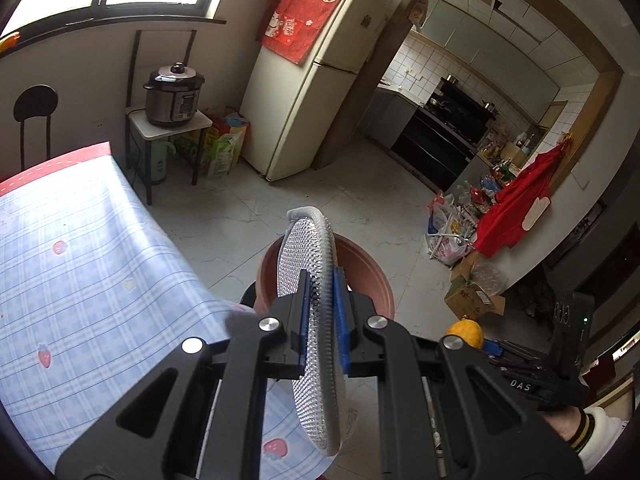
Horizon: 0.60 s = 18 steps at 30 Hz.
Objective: Collect trash
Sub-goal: 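Open the left tool to drop the sponge into the bin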
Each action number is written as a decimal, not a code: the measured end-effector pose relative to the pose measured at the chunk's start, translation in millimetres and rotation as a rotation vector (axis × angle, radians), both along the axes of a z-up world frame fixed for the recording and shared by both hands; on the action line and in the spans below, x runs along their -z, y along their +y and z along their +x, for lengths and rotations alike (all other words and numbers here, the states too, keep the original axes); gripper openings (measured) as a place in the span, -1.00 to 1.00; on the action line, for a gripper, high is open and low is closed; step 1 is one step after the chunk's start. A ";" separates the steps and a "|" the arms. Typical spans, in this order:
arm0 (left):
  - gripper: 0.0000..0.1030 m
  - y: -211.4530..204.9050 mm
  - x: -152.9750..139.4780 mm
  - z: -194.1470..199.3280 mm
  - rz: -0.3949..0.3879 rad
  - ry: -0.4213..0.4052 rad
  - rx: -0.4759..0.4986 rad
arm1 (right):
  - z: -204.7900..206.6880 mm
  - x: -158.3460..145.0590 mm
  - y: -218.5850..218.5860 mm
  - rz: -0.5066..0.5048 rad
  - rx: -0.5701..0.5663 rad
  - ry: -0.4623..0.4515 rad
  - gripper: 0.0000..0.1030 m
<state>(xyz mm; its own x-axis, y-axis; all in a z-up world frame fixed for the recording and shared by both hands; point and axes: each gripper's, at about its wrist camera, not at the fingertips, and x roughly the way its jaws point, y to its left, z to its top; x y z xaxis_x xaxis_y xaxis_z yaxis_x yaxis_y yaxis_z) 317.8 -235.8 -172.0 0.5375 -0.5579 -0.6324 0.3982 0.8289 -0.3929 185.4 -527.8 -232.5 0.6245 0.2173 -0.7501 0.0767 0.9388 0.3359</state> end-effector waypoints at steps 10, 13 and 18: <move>-0.44 -107.9 23.7 64.3 0.022 -0.034 0.044 | 18.2 11.5 -51.3 -0.029 0.029 0.019 -0.03; 0.05 -118.1 19.1 73.9 0.034 -0.069 0.031 | 29.2 13.2 -58.7 -0.043 0.025 0.024 -0.03; 0.14 -100.9 13.6 71.6 0.064 -0.095 -0.001 | 59.4 14.0 -59.6 -0.067 -0.007 0.024 -0.03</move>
<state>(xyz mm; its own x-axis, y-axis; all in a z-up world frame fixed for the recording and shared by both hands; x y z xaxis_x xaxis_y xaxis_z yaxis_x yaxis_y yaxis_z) 389.4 -336.6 -185.6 0.5972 -0.5173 -0.6130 0.4299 0.8516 -0.3000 244.9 -587.4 -246.5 0.6045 0.1703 -0.7782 0.0772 0.9598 0.2700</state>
